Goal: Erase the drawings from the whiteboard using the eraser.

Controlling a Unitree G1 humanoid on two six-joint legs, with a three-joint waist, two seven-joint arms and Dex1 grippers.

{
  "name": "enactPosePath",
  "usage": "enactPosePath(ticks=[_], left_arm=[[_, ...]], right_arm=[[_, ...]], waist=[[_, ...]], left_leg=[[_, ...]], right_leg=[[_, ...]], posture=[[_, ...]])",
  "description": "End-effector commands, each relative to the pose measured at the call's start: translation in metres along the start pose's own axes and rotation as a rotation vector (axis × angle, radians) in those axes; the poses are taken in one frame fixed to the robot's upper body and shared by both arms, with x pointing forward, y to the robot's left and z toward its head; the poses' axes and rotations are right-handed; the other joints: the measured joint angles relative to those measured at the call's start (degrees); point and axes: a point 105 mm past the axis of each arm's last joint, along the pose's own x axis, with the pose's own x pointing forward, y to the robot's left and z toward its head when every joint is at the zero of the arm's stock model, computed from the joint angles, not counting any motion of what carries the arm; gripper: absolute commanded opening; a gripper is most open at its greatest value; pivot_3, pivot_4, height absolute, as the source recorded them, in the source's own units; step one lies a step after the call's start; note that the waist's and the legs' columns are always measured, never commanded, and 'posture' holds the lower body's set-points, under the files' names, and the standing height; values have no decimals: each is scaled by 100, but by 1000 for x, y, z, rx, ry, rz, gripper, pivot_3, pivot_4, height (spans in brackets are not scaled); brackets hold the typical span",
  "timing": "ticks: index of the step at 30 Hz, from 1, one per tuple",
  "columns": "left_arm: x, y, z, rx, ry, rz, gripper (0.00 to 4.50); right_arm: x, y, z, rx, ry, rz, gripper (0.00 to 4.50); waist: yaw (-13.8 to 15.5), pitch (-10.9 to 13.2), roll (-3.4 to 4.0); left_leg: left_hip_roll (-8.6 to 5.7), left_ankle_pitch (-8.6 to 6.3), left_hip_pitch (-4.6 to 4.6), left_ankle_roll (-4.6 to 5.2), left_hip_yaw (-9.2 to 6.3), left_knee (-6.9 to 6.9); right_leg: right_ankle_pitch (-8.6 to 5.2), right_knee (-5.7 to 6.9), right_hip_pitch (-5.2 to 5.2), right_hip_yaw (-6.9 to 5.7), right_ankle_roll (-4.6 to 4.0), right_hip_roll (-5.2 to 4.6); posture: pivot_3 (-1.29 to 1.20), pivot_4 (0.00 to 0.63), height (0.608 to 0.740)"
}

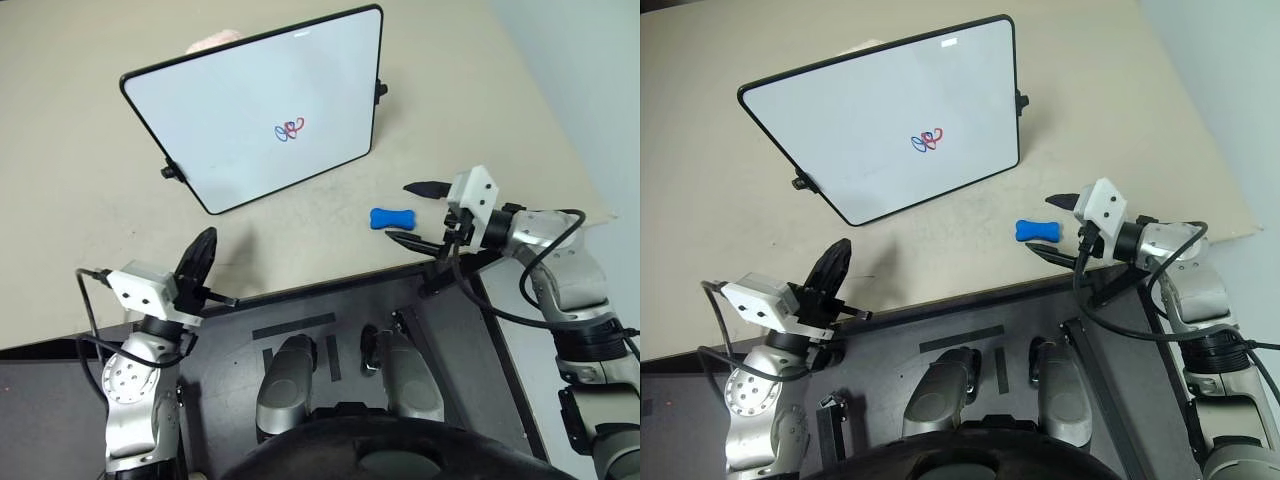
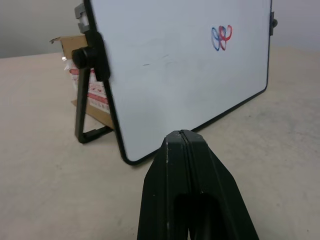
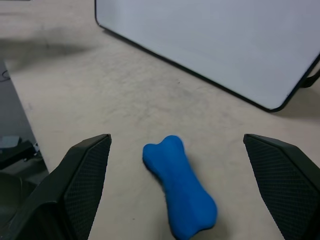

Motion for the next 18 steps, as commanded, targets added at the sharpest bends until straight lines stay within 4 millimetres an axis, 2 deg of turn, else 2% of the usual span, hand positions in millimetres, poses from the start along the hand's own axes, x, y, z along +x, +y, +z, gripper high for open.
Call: enactPosePath(ticks=[1,9,11,13,18], left_arm=[[6,-5,8,12,-44,-12,0],[9,-9,6,5,-50,-19,0],[10,-9,6,4,-52,-19,0],[10,-9,6,3,-53,-19,0],[10,-10,5,2,-52,-15,0]], right_arm=[[4,-4,2,-42,6,-1,4486],[16,-12,-11,-28,48,-5,4486],[17,-14,-13,-21,55,-7,4083],[18,-16,-15,-6,58,-9,3595],[16,-13,-17,-11,64,3,1836]], waist=[[0,0,0],[-4,0,0],[-3,0,0],[-2,0,0],[-2,0,0]], left_leg=[[0,0,0,0,0,0],[2,0,9,-1,0,0],[2,0,16,-1,0,1],[2,-2,19,-2,0,1],[2,-5,18,-7,0,0]], right_leg=[[0,0,0,0,-1,0],[2,1,-2,-1,-4,0],[27,1,-2,0,-44,0],[29,0,-2,0,-47,0],[28,0,-2,0,-46,0]], posture=[[0,150,740],[0,150,740],[0,150,740],[0,150,740],[0,150,740]])
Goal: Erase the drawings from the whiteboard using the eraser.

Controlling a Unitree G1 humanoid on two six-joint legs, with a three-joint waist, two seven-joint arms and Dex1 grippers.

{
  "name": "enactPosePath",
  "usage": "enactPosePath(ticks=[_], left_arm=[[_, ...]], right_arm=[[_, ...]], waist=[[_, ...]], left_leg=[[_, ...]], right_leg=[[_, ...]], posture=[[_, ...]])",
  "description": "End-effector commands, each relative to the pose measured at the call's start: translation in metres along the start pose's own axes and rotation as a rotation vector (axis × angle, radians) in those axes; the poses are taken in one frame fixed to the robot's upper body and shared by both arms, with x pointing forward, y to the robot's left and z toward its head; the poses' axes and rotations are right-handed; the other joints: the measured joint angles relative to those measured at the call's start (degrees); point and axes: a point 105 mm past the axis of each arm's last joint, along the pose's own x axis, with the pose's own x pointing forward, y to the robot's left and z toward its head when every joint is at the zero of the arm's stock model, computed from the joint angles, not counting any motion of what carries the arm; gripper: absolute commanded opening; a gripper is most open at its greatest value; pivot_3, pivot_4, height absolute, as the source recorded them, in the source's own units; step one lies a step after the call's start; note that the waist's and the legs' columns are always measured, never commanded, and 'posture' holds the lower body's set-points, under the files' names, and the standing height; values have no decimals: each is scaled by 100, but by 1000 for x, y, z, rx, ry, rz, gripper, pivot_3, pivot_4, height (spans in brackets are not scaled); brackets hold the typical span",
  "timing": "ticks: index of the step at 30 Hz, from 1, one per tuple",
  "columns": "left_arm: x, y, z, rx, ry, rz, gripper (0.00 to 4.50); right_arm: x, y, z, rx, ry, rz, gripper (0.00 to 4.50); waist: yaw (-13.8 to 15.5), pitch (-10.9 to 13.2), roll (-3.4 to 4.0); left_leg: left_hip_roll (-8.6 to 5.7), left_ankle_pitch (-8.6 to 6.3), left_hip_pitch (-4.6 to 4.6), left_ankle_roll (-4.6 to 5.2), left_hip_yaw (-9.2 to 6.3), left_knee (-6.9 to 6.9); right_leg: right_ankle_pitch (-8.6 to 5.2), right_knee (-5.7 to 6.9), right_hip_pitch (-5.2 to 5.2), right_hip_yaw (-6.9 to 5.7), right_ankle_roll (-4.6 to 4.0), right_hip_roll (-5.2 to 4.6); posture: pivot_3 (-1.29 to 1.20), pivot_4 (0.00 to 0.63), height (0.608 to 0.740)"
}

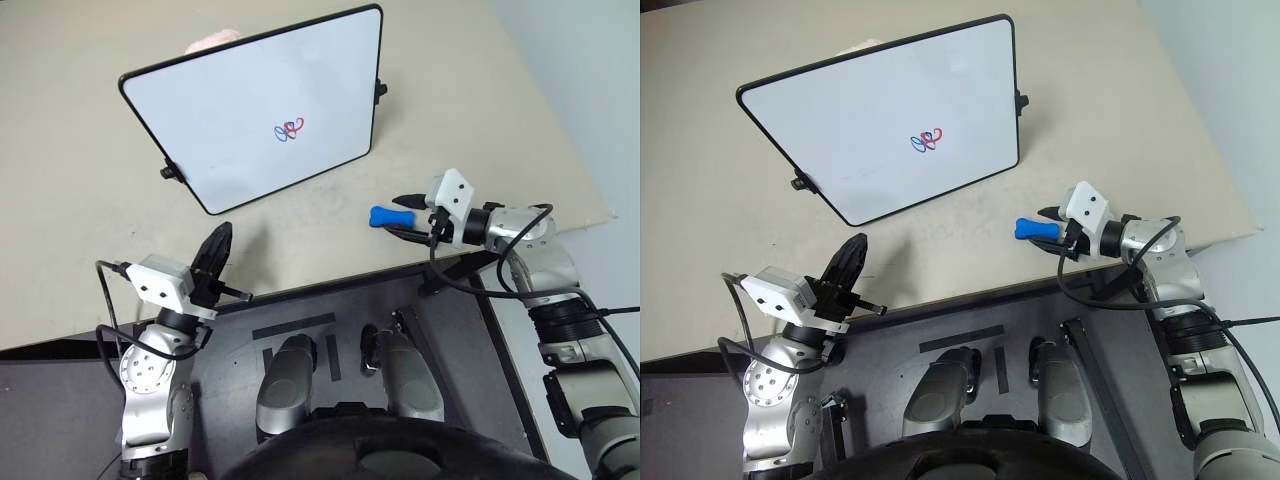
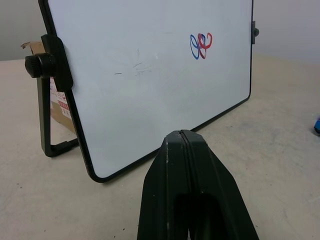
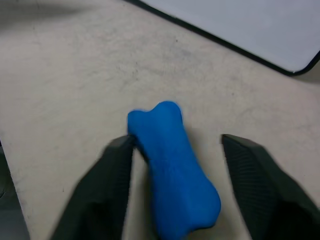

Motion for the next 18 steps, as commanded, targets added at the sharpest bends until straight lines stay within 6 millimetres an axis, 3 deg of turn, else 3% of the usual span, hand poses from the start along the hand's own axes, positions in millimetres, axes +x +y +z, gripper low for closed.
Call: enactPosePath(ticks=[1,2,8,12,14,18], left_arm=[[1,0,6,15,-31,6,0],[1,0,5,14,-30,6,0],[3,-1,4,12,-31,3,0],[5,-2,4,11,-34,-2,0],[5,-2,4,12,-35,-3,0],[6,-1,4,13,-35,-2,0]], right_arm=[[-3,0,8,-49,-19,7,1448],[-4,0,8,-53,-22,1,1181],[-4,1,9,-47,-26,0,1181],[-4,0,11,-45,-32,-2,226],[-5,-1,13,-67,-35,-11,18],[-4,-9,43,-164,-108,-46,18]], waist=[[0,0,0],[0,0,0],[0,0,0],[-1,0,0],[-2,0,0],[-3,1,1]], left_leg=[[0,0,0,0,0,0],[0,0,0,0,0,0],[0,0,0,-1,0,0],[0,0,0,-1,0,0],[0,1,0,-1,0,0],[1,2,0,-3,0,0]], right_leg=[[0,0,0,0,0,0],[-1,0,0,0,1,0],[-2,0,1,0,3,0],[-11,1,2,0,17,0],[-11,1,2,0,17,0],[-11,2,2,0,17,0]], posture=[[0,150,740],[0,150,740],[0,150,740],[0,150,740],[0,150,740],[0,150,740]])
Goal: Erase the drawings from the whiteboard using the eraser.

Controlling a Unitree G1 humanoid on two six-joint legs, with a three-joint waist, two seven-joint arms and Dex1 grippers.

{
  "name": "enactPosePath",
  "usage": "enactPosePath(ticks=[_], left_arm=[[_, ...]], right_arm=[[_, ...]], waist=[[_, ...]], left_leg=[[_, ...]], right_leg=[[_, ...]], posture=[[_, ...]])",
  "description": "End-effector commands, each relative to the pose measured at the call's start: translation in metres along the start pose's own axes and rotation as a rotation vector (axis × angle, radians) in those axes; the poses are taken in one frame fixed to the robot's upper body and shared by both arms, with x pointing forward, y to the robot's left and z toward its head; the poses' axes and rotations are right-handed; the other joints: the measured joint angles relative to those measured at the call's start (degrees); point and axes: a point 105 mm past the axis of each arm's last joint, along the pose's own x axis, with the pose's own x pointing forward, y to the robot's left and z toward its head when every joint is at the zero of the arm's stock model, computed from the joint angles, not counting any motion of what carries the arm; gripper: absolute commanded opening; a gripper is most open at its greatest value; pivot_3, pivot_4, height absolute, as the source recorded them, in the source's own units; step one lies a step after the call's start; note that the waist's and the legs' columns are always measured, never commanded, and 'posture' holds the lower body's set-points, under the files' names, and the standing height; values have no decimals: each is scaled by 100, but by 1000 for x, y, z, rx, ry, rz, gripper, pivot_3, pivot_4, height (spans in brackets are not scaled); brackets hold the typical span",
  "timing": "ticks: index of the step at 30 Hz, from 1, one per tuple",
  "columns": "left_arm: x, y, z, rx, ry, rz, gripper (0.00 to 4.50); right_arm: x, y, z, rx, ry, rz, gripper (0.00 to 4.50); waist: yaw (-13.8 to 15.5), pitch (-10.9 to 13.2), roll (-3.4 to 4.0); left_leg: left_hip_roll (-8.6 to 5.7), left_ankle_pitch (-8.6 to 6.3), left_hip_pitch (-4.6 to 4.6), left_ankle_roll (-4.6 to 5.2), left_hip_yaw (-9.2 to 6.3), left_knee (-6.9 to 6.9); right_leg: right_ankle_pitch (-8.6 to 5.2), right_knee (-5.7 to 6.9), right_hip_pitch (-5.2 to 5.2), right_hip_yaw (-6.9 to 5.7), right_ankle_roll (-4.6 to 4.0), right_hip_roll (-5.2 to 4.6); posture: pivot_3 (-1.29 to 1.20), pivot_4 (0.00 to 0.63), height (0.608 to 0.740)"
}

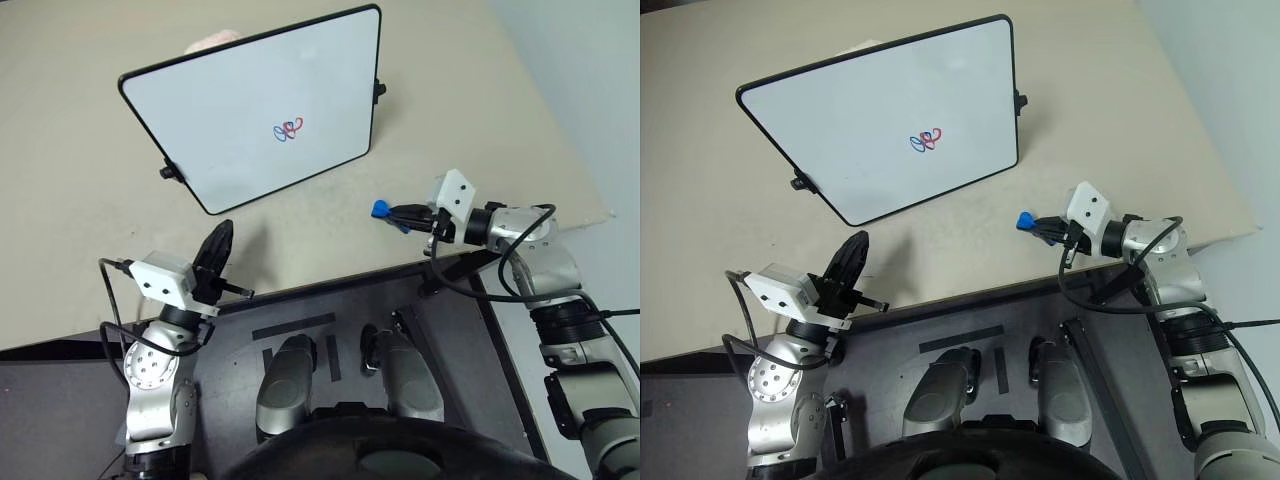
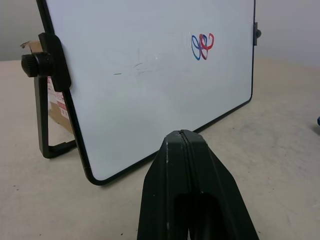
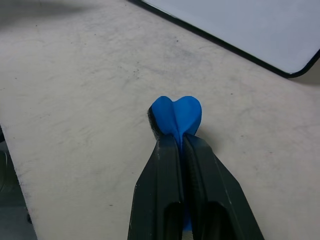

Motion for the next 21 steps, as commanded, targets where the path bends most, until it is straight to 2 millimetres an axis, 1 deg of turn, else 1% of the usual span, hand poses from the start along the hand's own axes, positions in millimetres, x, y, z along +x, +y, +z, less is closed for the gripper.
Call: enactPosePath(ticks=[1,3,5,8,10,13,16,18,19,21], left_arm=[[2,-1,6,19,-29,-11,0],[3,-1,6,19,-29,-11,0],[5,-1,5,18,-30,-12,0],[7,-2,4,15,-32,-18,0],[10,-1,4,14,-36,-20,0],[12,-2,4,14,-43,-23,0],[14,-2,4,15,-48,-22,0],[14,-2,4,16,-52,-19,0],[14,-2,4,17,-55,-16,0],[13,-1,5,19,-59,-7,0]], right_arm=[[0,-13,48,-155,-123,-49,18],[6,-16,73,-278,-171,-59,18],[14,-18,88,-382,-199,-69,18],[32,-21,107,-569,-226,-85,18],[45,-25,118,-684,-248,-92,18],[62,-27,128,-845,-273,-93,18],[77,-28,134,-945,-304,-109,18],[85,-31,134,-1007,-305,-132,18],[89,-32,132,-1038,-296,-136,18],[95,-33,128,-1060,-289,-141,18]], waist=[[-2,3,4],[-24,5,9],[-38,5,9],[-41,5,9],[-41,6,11],[-29,6,12],[6,6,12],[16,6,12],[19,6,12],[21,6,12]], left_leg=[[0,0,0,0,0,0],[0,3,1,-3,1,0],[2,5,0,-6,2,0],[6,5,21,-6,2,0],[8,5,24,-7,2,-1],[9,3,14,-10,3,-1],[10,-1,-6,-14,3,0],[10,-21,-13,-39,3,0],[10,-44,-17,-74,4,0],[10,-53,-19,-83,4,2]], right_leg=[[0,0,0,0,1,0],[0,1,-3,0,1,0],[3,3,-3,-1,-3,0],[30,8,-3,-2,-48,1],[35,9,-4,-2,-56,1],[43,11,-18,-2,-68,0],[45,12,-38,-3,-71,-1],[47,14,-48,-3,-73,-2],[48,15,-54,-3,-75,-3],[51,20,-59,-6,-79,-6]], posture=[[0,150,740],[0,150,740],[0,150,740],[0,150,740],[0,150,740],[0,150,740],[0,150,740],[0,150,740],[0,150,740],[0,150,740]])
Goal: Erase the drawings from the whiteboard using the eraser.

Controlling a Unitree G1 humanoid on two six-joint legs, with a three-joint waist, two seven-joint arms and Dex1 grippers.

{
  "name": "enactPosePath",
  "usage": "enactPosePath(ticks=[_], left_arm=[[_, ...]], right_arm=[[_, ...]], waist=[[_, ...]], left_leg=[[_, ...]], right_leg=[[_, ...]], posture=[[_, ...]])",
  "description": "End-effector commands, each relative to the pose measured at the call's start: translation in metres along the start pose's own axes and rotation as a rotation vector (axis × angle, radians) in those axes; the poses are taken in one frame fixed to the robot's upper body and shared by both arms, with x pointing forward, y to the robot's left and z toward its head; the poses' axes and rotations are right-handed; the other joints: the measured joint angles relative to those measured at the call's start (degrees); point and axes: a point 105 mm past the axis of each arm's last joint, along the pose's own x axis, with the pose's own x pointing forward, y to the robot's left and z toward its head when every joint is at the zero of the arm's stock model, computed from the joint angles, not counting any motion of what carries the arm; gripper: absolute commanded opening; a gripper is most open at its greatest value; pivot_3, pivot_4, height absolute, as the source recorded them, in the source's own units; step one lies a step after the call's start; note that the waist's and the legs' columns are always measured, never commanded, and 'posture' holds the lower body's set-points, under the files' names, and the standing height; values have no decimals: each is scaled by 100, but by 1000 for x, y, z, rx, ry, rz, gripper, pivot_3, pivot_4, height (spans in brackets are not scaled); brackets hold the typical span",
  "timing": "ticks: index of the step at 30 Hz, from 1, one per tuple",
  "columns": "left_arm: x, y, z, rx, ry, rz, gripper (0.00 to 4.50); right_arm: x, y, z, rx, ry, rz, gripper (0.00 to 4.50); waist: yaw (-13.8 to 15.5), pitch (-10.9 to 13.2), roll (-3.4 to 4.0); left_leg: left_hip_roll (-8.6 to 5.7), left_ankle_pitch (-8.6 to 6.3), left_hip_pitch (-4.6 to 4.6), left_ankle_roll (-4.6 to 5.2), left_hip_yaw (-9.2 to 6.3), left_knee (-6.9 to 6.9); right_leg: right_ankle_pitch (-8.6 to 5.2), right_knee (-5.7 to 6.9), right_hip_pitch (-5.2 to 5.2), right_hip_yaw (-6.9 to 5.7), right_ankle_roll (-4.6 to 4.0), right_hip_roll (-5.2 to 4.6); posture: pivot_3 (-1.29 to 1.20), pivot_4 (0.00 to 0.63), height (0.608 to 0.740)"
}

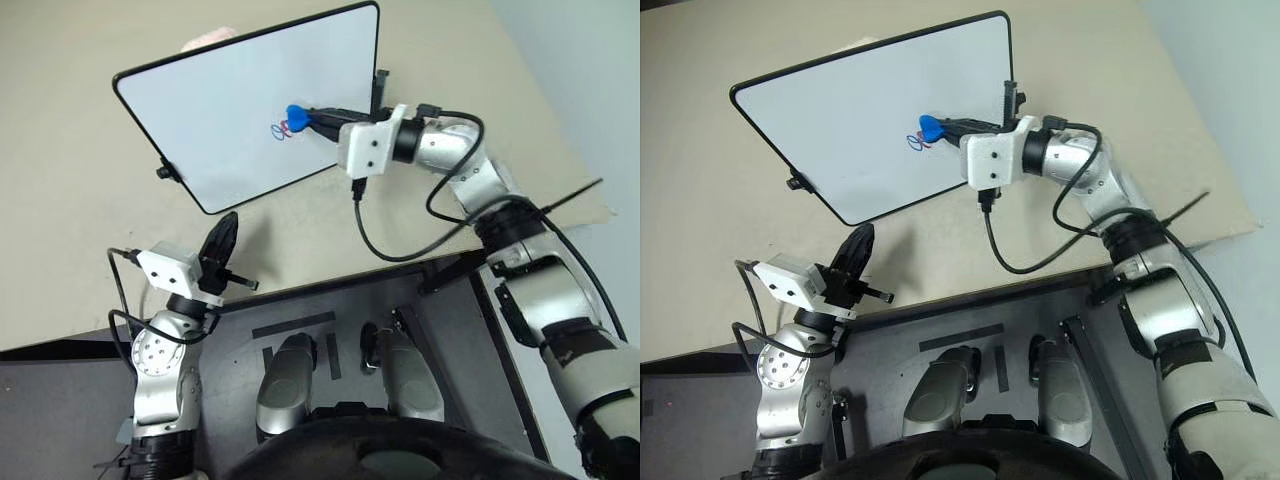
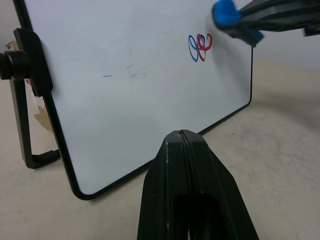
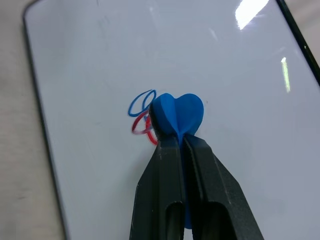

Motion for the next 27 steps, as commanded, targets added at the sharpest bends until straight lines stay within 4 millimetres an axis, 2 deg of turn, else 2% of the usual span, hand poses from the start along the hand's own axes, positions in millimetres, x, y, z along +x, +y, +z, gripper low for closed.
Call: enactPosePath(ticks=[1,6,12,14,18,21,23,27], left_arm=[[-1,0,7,23,-35,10,0],[-2,0,7,27,-37,17,0],[-2,0,9,32,-42,23,0],[-2,0,9,33,-43,25,0],[-4,1,9,35,-42,27,0],[-3,0,9,33,-42,22,0],[-2,0,9,32,-43,19,0],[0,0,9,30,-44,12,0]], right_arm=[[8,0,-1,-74,-15,-27,18],[17,19,-12,-98,26,8,18],[22,31,-11,-99,14,34,18],[22,27,-11,-109,15,9,18],[22,-7,-11,-166,30,-120,18],[21,-25,-3,-197,1,-178,18],[23,-31,2,-206,-24,-195,18],[29,-22,10,-203,-60,-164,18]], waist=[[5,0,0],[-15,0,0],[-36,3,4],[-38,3,5],[-47,10,17],[-76,12,19],[-96,12,20],[-118,13,21]], left_leg=[[0,-3,0,-1,1,0],[3,-13,12,-6,8,1],[8,-14,20,-8,10,1],[11,-14,19,-9,11,1],[15,-12,18,-10,12,1],[16,-12,17,-10,13,1],[17,-12,17,-10,14,0],[19,-12,17,-10,14,-1]], right_leg=[[1,3,-3,-1,-2,-2],[2,22,-7,-2,-9,-4],[15,34,-9,-1,-36,-3],[19,37,-9,-2,-41,-3],[20,39,-10,-3,-42,-2],[19,39,-13,-2,-41,-1],[19,38,-13,-3,-42,-1],[19,38,-13,-3,-42,0]], posture=[[0,150,740],[0,150,740],[0,150,740],[0,150,740],[0,150,740],[0,150,740],[0,150,740],[0,150,740]])
